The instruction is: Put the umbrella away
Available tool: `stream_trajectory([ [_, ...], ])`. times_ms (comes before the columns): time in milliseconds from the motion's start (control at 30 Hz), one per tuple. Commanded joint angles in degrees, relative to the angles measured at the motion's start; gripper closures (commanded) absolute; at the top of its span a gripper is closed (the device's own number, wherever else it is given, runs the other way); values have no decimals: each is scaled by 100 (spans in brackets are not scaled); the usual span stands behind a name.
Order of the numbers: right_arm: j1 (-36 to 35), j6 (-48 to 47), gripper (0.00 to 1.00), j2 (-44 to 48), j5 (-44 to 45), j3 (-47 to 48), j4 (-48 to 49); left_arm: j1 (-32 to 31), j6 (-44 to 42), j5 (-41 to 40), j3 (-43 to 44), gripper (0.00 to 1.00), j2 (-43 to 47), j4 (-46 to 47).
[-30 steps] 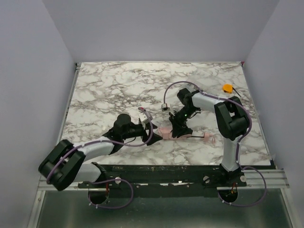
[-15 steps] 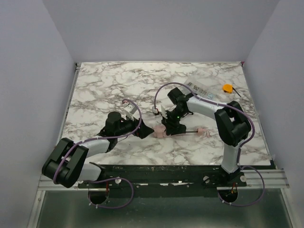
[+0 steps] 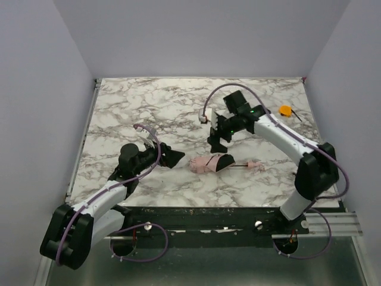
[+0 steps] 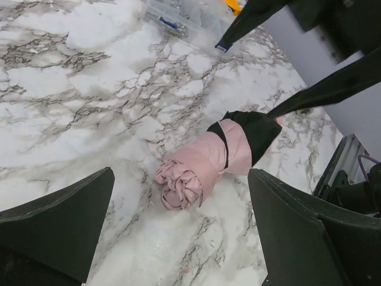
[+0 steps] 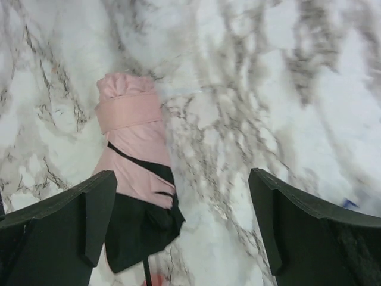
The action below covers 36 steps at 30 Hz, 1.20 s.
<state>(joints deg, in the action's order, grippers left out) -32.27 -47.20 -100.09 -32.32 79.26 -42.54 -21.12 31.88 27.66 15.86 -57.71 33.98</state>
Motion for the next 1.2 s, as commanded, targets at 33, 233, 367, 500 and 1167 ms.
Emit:
stream_trajectory([
  [33,887,1686,0,1401,-76,-806,973,65,174,319,-240,7,-131,124],
  [233,2271,1743,13,2283,137,-2045,591,-32,349,574,-187,28,-734,223],
  [367,2906,1571,71,2591,814,-2787,471,-269,304,463,118,72,-1441,-78],
  [500,3196,1262,87,2638,1481,-3420,654,-508,239,154,520,96,-2300,-518],
  [1167,317,1994,99,953,1609,-2772,1595,-1742,147,-426,2117,98,-4073,-1143],
])
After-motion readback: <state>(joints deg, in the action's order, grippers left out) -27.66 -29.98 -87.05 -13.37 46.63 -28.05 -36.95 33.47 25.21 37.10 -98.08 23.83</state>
